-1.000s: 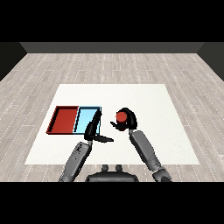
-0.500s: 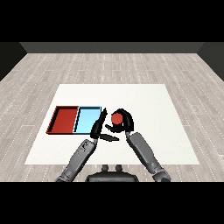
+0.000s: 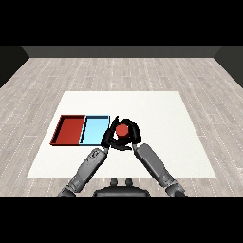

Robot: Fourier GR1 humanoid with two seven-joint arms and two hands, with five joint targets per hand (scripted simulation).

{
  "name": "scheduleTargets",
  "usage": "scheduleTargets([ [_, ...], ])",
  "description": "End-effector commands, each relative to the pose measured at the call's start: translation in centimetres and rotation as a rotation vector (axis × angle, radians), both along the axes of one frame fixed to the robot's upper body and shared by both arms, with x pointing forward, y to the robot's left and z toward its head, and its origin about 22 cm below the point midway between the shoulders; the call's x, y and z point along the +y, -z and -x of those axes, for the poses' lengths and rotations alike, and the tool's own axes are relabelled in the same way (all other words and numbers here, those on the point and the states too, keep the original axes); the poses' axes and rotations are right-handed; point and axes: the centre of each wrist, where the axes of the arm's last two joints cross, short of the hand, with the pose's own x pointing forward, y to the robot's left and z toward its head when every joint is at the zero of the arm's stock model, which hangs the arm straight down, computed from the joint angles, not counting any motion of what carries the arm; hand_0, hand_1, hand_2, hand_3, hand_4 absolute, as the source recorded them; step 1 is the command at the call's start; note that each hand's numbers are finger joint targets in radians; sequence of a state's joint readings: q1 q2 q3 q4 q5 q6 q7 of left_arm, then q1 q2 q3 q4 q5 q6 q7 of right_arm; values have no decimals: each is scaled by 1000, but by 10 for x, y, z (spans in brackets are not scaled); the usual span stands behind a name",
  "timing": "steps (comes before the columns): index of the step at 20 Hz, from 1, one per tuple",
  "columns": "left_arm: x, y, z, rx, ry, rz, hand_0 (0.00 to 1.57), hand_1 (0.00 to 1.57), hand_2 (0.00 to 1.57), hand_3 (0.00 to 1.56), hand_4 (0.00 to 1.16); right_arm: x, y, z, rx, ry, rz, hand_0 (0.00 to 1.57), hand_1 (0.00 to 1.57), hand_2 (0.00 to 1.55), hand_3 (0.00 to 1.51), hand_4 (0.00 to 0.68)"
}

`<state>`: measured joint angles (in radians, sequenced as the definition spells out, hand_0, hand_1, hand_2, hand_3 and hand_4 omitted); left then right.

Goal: Pick the red can and put it in the red box

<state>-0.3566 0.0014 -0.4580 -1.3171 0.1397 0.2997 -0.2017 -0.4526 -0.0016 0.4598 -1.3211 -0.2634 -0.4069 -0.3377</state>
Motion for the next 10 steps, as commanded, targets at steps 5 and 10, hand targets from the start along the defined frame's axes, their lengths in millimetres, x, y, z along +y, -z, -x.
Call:
scheduleTargets([
  [5,-15,-1,1,-14,11,-54,0,0,0,0,0,12,-8,-5,9,-41,0,1444,1444,1429,1383,594],
  [10,-21,-3,10,8,22,-15,0,0,0,0,0,28,0,12,-11,-27,-36,1447,1447,1447,1397,555],
])
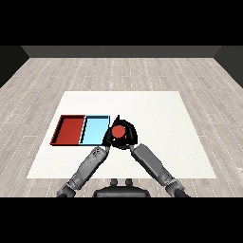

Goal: Pick the red can and put it in the red box

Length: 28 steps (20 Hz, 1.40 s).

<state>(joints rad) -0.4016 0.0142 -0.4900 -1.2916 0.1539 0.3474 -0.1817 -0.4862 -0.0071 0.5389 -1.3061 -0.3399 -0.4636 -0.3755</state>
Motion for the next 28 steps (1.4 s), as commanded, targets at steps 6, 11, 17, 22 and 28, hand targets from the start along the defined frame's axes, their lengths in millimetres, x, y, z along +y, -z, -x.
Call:
scheduleTargets([
  [6,-21,-5,17,-37,-80,-24,729,729,759,249,686,16,-1,6,-18,-19,-24,1518,1518,1465,1405,516],
  [11,-25,-10,9,26,-76,-35,1571,1571,1553,1448,948,6,-9,29,-4,-25,-38,1488,1488,1443,1397,519],
  [17,-29,-11,0,-4,-113,-19,1571,1571,1452,1300,881,12,-6,13,-38,-34,-24,1478,1478,1437,1390,558],
  [22,-18,2,-11,-23,-142,-37,1571,1571,1500,1382,873,-11,-17,3,-56,-34,-24,1522,1522,1458,1398,538],
  [28,-21,4,7,-21,-148,8,1571,1571,1530,1426,926,-5,-19,-9,-52,-35,-45,1486,1486,1454,1398,545],
])
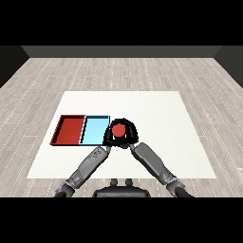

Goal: Pick the red can and put it in the red box

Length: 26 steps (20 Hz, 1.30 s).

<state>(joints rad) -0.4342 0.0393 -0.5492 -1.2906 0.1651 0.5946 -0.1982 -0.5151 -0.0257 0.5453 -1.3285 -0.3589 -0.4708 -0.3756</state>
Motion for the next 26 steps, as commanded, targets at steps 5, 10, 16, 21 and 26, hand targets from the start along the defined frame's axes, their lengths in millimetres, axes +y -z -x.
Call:
scheduleTargets([
  [5,-16,-4,2,23,46,34,1571,1571,1569,1491,1140,2,-6,10,-23,-82,-47,0,0,0,0,0],
  [10,-29,-6,10,13,45,27,1571,1571,1569,1491,1140,0,-16,10,-23,-79,-47,0,0,0,0,0],
  [16,-16,-7,9,7,23,8,1571,1571,1571,1476,1153,-27,0,17,-48,-26,-14,0,0,0,0,0],
  [21,5,2,10,24,8,3,1571,1571,1571,1479,1145,-39,-30,8,-101,36,15,0,0,0,0,0],
  [26,17,25,-1,81,-23,59,1571,1571,1571,1484,1126,-63,-79,10,-200,84,-63,0,0,0,0,0],
])
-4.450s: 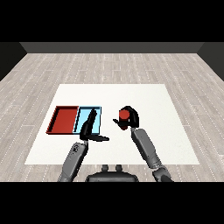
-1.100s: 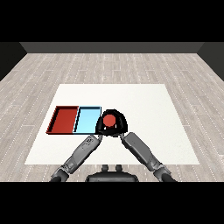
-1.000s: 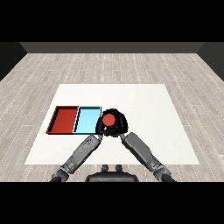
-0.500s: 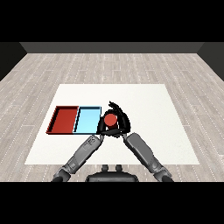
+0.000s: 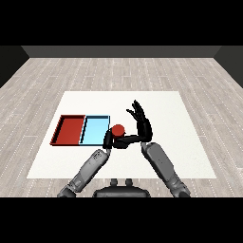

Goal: Pick the red can and put it in the red box

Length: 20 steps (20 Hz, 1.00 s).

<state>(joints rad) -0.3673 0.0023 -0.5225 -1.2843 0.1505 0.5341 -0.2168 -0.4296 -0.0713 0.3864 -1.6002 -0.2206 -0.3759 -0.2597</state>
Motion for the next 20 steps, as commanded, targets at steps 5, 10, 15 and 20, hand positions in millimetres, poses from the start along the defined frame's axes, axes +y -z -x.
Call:
scheduleTargets([
  [5,14,-1,-19,0,-54,-23,1571,1571,1558,1465,1124,-62,-36,12,-97,115,-56,0,0,0,0,0],
  [10,47,-21,-3,-46,-106,-51,1571,1571,1571,1474,1139,-106,-6,26,-53,183,-76,0,0,0,0,0],
  [15,88,-36,-18,-96,-173,-122,1571,1571,1561,1461,1111,-129,15,18,31,252,-64,0,0,0,0,0],
  [20,120,-52,-31,-86,-243,-177,1571,1571,1556,1417,1118,-166,67,34,120,328,66,0,0,0,0,0],
])
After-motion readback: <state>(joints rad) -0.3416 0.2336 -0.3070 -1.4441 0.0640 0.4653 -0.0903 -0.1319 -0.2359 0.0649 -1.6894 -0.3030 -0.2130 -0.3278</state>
